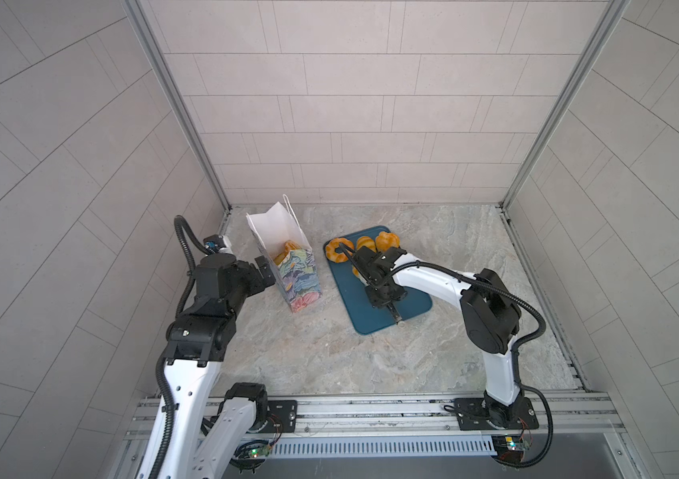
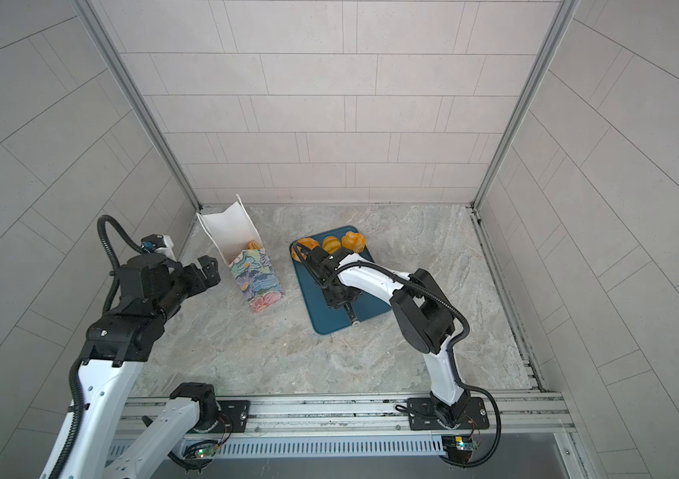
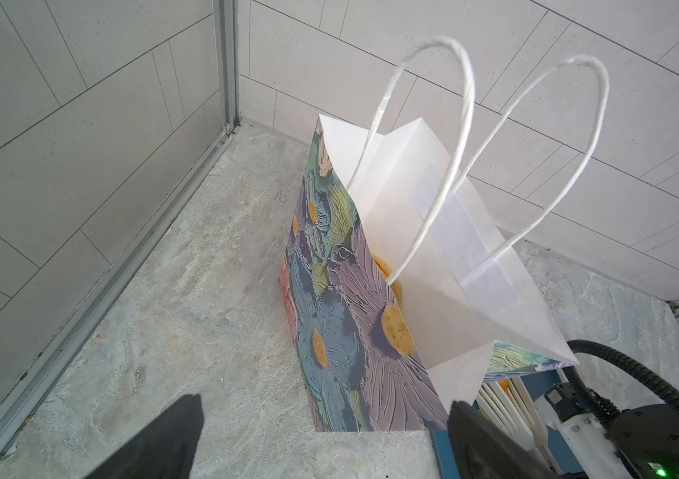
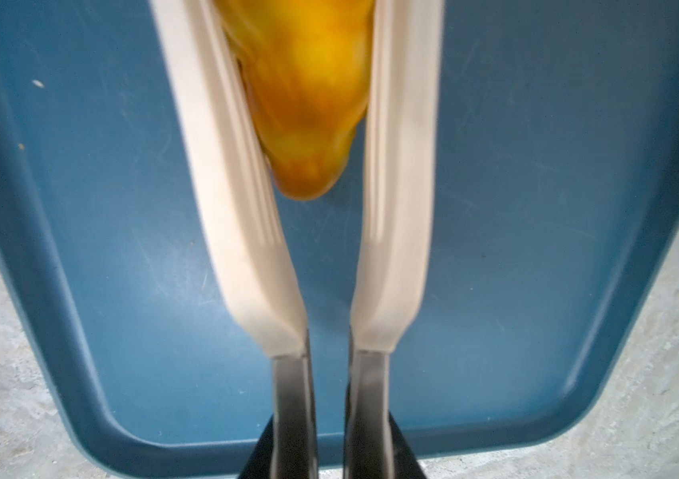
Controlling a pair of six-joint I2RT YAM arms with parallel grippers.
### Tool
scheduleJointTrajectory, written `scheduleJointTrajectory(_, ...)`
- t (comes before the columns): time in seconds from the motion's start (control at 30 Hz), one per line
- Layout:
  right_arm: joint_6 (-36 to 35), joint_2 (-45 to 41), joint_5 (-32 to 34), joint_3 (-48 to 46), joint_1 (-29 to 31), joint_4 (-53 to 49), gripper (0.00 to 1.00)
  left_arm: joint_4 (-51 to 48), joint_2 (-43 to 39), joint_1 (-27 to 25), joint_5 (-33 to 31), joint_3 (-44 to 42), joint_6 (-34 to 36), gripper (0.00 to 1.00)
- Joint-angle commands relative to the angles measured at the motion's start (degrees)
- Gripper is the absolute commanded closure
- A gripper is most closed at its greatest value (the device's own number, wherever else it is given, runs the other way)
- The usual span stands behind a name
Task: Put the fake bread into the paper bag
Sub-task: 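Lower the open right tongs around the striped croissant and close them, then lift the striped croissant with the right tongs and carry it over the bag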
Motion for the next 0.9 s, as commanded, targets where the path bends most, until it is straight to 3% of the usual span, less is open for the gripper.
scheduleJointTrajectory(0.0,-1.2,-1.8,-1.0,-1.8,0.1,-1.1,0.75,-0.1,-0.9,-0.2,-1.1,-0.1,0.3,0.00)
scheduleJointTrajectory(0.33,-3.4,-8.7,-3.4,-5.4,-0.5,-1.2,0.84,-0.1,-1.2,-0.2,-0.9,0.1,0.0,0.00)
scheduleJointTrajectory(0.87,-5.6,-19.5,-7.0,-8.0,-1.3,-0.2,0.84,0.1,-1.0,-0.2,-1.1,1.4,0.1,0.00)
